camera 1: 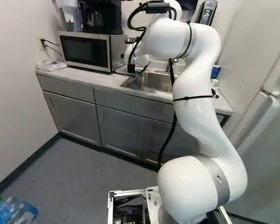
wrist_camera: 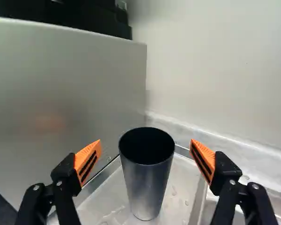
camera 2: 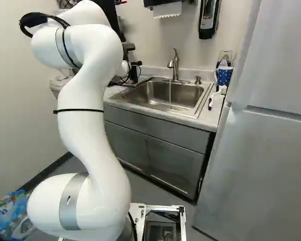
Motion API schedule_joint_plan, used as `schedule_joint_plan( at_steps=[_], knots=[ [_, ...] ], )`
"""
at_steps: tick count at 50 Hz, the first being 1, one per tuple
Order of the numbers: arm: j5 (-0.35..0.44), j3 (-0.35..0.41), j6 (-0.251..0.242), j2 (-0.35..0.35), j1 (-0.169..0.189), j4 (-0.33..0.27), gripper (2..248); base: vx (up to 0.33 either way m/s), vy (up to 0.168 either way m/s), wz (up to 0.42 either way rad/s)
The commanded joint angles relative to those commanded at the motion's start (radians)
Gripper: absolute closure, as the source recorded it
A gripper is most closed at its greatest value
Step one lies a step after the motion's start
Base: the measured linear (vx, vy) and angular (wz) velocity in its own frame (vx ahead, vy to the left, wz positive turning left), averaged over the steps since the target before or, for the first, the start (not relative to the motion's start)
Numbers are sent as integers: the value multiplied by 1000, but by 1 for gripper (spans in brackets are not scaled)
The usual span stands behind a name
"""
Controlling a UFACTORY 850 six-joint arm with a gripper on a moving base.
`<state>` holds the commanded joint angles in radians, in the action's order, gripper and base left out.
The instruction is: Rinse the cup and place it in the tray
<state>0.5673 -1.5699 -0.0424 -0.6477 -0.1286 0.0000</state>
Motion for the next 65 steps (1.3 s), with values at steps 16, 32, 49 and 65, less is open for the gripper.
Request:
schedule_joint_plan(
  at_steps=[16, 32, 49, 65],
  knots=[
    [0, -15, 0, 14, 0, 0, 3, 0, 0, 0],
    [0, -32, 0, 27, 0, 0, 3, 0, 0, 0],
    [-40, -52, 0, 39, 0, 0, 3, 0, 0, 0],
    [-115, -71, 0, 50, 1, 0, 3, 0, 0, 0]
  ],
)
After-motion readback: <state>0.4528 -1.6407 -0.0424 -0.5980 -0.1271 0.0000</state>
